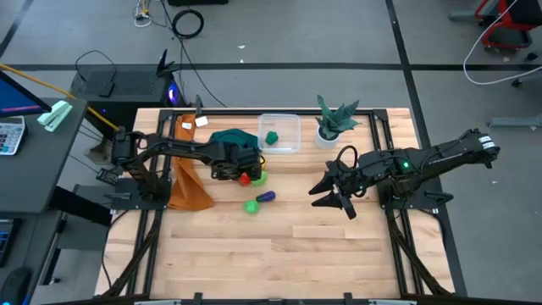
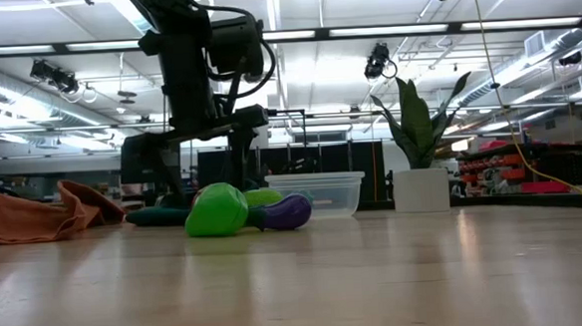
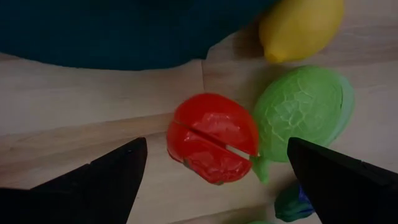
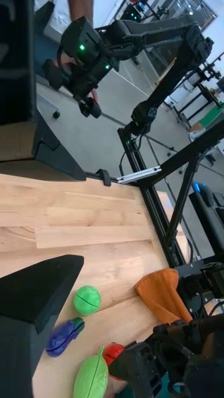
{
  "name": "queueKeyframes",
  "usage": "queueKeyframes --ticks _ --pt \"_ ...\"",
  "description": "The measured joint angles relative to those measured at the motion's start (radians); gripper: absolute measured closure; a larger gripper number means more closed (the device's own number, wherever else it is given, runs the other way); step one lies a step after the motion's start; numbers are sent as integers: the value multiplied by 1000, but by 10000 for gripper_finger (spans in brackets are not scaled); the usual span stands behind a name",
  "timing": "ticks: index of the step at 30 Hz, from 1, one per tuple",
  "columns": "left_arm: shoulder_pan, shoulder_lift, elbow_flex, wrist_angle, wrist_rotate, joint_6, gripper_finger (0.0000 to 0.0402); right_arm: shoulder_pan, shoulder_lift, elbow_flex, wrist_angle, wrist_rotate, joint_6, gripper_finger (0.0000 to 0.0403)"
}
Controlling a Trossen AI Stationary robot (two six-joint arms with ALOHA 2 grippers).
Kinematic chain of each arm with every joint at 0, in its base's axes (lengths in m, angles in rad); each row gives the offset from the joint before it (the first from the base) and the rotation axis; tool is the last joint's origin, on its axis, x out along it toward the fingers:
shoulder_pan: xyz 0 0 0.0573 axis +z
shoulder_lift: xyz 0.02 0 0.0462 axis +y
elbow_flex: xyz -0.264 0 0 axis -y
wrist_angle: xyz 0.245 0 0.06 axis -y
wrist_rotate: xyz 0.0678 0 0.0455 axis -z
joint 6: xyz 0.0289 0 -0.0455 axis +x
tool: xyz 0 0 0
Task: Pick and placing Produce into tupperware
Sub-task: Put the red tomato into the transparent bin
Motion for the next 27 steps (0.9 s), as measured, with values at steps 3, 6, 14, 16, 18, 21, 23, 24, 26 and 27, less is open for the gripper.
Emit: queueKeyframes --ticks 3,6,14,16,18,21,23,24,26,27 --pt "0 0 1 -7 2 0 6 0 0 0 0 0 0 236" --pt "1 0 1 -28 4 -3 6 0 0 0 0 0 0 236" --pt "2 0 1 -41 3 -8 6 0 0 0 0 0 1 236" --pt "2 0 1 -42 3 -8 6 0 0 0 0 0 1 236" --pt "2 0 1 -42 3 -8 6 0 0 0 0 0 1 236" --pt "2 0 1 -45 3 -8 6 0 0 0 0 0 1 236" --pt "2 0 1 -51 3 -8 6 0 0 0 0 0 1 236" --pt "2 0 1 -56 3 -8 8 0 0 0 0 0 1 236" --pt "2 0 1 -68 3 -8 13 0 0 0 0 1 2 236" --pt "2 0 1 -72 3 -8 16 0 0 0 0 0 3 236"
